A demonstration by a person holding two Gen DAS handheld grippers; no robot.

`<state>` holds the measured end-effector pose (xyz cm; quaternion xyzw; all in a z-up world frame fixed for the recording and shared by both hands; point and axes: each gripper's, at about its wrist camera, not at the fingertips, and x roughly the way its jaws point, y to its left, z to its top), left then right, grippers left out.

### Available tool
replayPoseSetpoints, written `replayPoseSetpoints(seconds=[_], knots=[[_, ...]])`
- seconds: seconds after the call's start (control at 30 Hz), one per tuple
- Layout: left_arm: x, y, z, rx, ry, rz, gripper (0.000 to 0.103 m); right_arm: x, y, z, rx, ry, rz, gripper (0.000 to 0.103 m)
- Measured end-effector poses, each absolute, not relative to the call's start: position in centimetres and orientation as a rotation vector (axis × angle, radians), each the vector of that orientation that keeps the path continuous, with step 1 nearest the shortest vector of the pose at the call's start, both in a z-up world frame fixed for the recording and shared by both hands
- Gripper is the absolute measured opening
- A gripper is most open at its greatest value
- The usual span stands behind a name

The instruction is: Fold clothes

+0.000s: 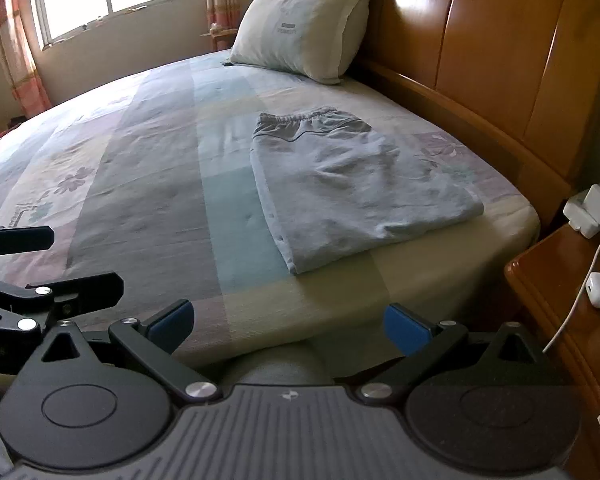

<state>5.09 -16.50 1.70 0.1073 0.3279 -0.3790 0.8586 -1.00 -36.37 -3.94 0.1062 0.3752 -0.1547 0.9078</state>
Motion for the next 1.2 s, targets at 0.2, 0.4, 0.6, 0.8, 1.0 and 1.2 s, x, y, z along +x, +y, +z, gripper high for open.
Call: replayPoseSetpoints(seconds=[0.2, 0.4, 0.6, 0.8, 1.0, 1.2], knots=[[5.22, -16.42, 1.74, 0.213, 0.698, -0.794, 0.102, -0.83, -36.26, -3.87, 0.214, 0.774, -0.323, 0.103], [5.28, -16.44, 1.75, 0.216, 0.699, -0.796, 0.102, -0.73, -36.25, -3.88, 0.214, 0.778, -0.324, 0.103], [5.24, -16.45, 1.69, 0.217, 0.695, -0.794, 0.102, -0.71, -36.2, -3.86, 0.217, 0.777, -0.326, 0.103], [5.35, -16.44, 1.57, 0.216, 0.7, -0.791, 0.102, -0.68, -36.13, -3.96, 0.213, 0.778, -0.327, 0.103], [5.41, -16.4, 1.61, 0.216, 0.701, -0.789, 0.102, -0.57, -36.15, -3.98, 0.212, 0.779, -0.326, 0.103], [5.43, -16.41, 1.59, 0.216, 0.701, -0.787, 0.102, -0.51, -36.17, -3.97, 0.213, 0.778, -0.325, 0.103]])
